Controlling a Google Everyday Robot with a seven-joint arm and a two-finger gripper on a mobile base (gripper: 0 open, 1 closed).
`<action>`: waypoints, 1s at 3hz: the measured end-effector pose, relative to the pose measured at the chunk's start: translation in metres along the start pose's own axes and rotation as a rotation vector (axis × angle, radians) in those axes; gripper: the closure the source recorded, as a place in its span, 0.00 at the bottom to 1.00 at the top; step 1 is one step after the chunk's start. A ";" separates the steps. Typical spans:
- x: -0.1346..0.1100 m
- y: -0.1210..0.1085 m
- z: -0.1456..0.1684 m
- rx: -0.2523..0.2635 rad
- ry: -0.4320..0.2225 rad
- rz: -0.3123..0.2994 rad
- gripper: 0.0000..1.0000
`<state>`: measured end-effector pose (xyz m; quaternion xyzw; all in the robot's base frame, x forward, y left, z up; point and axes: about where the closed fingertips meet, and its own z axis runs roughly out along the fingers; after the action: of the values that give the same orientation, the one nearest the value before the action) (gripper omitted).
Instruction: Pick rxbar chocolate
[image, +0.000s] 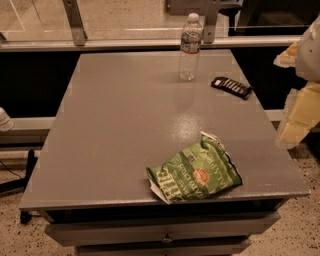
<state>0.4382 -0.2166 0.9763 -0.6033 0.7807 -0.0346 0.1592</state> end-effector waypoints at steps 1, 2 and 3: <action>0.000 0.000 0.000 0.000 0.000 0.000 0.00; -0.001 -0.016 0.014 0.026 -0.039 -0.014 0.00; 0.005 -0.051 0.037 0.062 -0.120 0.005 0.00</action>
Offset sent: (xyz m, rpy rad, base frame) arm 0.0561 -0.0051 -0.0322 0.0802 -0.0935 0.0527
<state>0.4955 -0.2297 0.9534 -0.5972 0.7697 -0.0220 0.2246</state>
